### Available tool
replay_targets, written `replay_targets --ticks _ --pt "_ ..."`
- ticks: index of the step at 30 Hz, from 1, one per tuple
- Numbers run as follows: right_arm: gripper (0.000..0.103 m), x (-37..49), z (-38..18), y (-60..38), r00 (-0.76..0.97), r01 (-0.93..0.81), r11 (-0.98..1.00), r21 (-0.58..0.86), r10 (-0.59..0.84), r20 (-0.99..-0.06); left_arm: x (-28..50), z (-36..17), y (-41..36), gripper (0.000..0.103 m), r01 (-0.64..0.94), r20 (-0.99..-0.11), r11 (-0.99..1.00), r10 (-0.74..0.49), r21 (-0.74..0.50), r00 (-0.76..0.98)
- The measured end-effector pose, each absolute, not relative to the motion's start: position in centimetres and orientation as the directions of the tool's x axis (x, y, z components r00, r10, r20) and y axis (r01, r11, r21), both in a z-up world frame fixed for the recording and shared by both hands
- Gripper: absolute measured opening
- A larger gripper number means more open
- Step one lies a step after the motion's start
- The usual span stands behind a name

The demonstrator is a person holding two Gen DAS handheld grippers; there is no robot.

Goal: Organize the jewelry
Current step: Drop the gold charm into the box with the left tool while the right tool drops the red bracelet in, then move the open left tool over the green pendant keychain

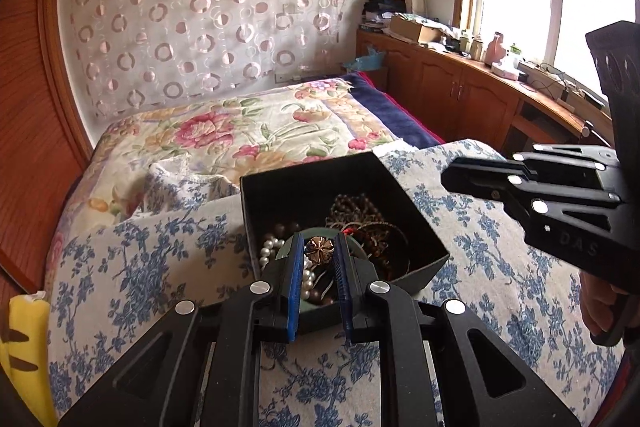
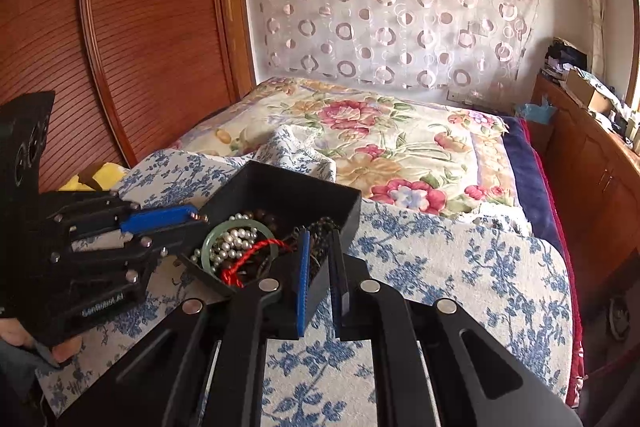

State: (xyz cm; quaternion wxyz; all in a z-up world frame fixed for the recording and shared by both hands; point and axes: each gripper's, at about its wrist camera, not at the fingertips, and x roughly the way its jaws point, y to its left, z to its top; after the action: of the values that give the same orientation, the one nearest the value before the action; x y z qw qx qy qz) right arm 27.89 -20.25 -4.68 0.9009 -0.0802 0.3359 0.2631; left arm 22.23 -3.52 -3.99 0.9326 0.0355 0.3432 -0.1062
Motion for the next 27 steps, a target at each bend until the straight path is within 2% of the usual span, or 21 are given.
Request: replay_targets --ticks 2,3,5,11,27 --pt "0.011 27.4 -4.7 -20.8 0.639 -0.525 0.851 0.032 0.418 -0.646 22.2 -3.8 -3.5 0.016 0.222 -0.644 0.975 -0.176 -0.010 0.744" --pt "0.011 27.2 -4.7 -21.0 0.640 -0.522 0.852 0.033 0.417 -0.646 22.2 -3.8 -3.5 0.025 0.221 -0.645 0.975 -0.174 -0.009 0.744" --pt "0.011 26.8 -4.8 -21.5 0.637 -0.519 0.853 0.046 0.423 -0.644 22.1 -3.7 -3.6 0.030 0.223 -0.643 0.975 -0.173 -0.004 0.746" --pt "0.011 24.9 -5.7 -22.1 0.629 -0.523 0.851 0.043 0.419 -0.655 21.2 -3.7 -3.7 0.030 0.235 -0.646 0.972 -0.184 -0.008 0.740" --pt "0.011 17.1 -8.4 -23.1 0.587 -0.569 0.821 0.041 0.441 -0.679 12.8 -6.7 -5.0 0.034 0.346 -0.695 0.938 -0.270 -0.032 0.667"
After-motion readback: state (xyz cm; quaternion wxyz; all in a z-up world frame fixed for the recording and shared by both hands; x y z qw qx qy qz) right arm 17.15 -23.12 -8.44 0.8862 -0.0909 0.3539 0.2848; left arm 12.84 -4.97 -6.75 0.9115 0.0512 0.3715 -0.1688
